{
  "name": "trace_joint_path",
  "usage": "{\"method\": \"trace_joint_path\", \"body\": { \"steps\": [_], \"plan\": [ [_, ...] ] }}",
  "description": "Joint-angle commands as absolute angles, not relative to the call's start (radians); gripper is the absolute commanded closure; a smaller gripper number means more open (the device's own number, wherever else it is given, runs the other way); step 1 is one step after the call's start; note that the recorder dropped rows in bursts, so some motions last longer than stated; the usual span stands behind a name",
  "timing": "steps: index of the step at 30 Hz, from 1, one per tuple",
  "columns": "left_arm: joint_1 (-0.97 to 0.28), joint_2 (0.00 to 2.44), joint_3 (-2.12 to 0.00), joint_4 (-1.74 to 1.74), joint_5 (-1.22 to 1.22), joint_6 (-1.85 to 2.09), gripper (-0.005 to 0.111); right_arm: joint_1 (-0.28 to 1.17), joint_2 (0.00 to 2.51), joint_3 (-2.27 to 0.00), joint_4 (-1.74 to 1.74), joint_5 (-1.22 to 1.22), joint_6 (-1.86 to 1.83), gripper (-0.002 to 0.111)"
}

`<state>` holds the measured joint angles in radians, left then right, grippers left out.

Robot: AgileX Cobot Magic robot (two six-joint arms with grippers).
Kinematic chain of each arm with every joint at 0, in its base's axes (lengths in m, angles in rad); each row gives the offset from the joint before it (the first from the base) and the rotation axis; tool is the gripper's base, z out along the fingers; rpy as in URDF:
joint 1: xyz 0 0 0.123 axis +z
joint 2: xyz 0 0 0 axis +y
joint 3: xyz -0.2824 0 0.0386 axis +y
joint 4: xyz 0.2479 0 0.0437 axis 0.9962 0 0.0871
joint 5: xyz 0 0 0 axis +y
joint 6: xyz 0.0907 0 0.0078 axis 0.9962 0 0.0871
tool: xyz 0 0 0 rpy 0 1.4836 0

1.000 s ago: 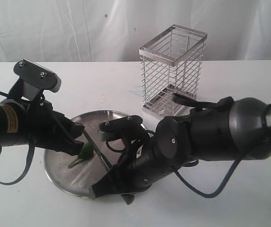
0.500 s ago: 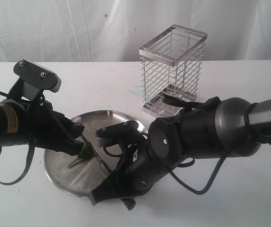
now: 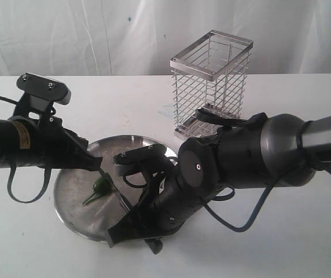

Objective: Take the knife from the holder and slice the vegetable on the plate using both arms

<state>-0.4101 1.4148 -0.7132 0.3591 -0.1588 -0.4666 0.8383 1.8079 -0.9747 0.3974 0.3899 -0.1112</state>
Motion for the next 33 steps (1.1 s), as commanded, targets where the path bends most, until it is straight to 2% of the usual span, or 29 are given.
{"method": "trace_joint_path", "body": {
  "steps": [1, 33],
  "plan": [
    [-0.395, 1.467, -0.75, 0.349, -0.164, -0.475, 0.106, 0.834, 1.807, -0.981, 0.385, 0.394, -0.101, 0.108],
    [-0.395, 1.505, -0.759, 0.349, -0.159, -0.478, 0.106, 0.834, 1.834, -1.005, 0.338, 0.395, -0.048, 0.108]
  ]
}}
